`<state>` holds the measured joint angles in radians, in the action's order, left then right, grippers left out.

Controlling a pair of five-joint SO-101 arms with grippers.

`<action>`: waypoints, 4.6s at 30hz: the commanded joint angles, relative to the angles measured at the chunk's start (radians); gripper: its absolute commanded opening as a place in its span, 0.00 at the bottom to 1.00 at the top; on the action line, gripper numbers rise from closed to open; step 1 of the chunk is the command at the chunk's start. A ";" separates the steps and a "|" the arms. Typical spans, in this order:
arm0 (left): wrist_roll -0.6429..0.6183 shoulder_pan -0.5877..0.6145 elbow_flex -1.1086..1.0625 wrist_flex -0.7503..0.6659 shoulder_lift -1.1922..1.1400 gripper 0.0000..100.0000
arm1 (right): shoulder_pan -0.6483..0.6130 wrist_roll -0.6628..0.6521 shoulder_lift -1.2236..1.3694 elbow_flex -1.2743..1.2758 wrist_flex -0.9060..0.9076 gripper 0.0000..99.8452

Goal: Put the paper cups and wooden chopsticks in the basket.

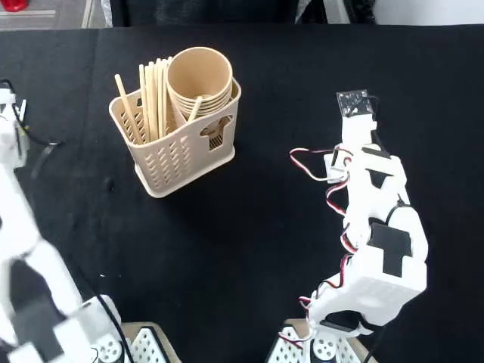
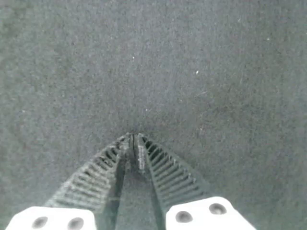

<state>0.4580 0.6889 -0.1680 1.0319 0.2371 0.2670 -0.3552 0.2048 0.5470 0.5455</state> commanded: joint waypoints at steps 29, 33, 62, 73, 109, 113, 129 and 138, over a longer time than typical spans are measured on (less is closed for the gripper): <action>0.035 0.104 1.692 0.160 -1.564 0.18 | 0.003 -0.011 -0.059 0.001 -0.002 0.01; 0.040 0.114 1.609 0.103 -1.573 0.18 | 0.003 -0.011 -0.059 0.001 -0.002 0.01; 0.026 0.091 1.655 0.402 -1.550 0.03 | 0.005 -0.011 -0.059 0.001 -0.002 0.01; -0.170 -0.053 1.830 0.733 -1.316 0.03 | 0.003 -0.011 -0.059 0.001 -0.005 0.01; -0.396 -0.363 -0.374 -0.460 0.822 0.03 | 0.005 -0.011 -0.059 0.001 -0.002 0.01; -0.460 -0.453 -0.532 -0.829 0.931 0.03 | 0.005 -0.011 -0.059 0.001 -0.002 0.01; -0.566 -0.693 -0.593 -0.925 0.937 0.03 | 0.005 -0.011 -0.059 0.001 -0.003 0.01; -0.577 -0.693 -0.852 -1.131 0.937 0.03 | 0.005 -0.011 -0.059 0.001 -0.003 0.01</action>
<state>-0.1174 0.0031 -0.9567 -0.0514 1.1745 0.2670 -0.3552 0.2048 0.5470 0.5455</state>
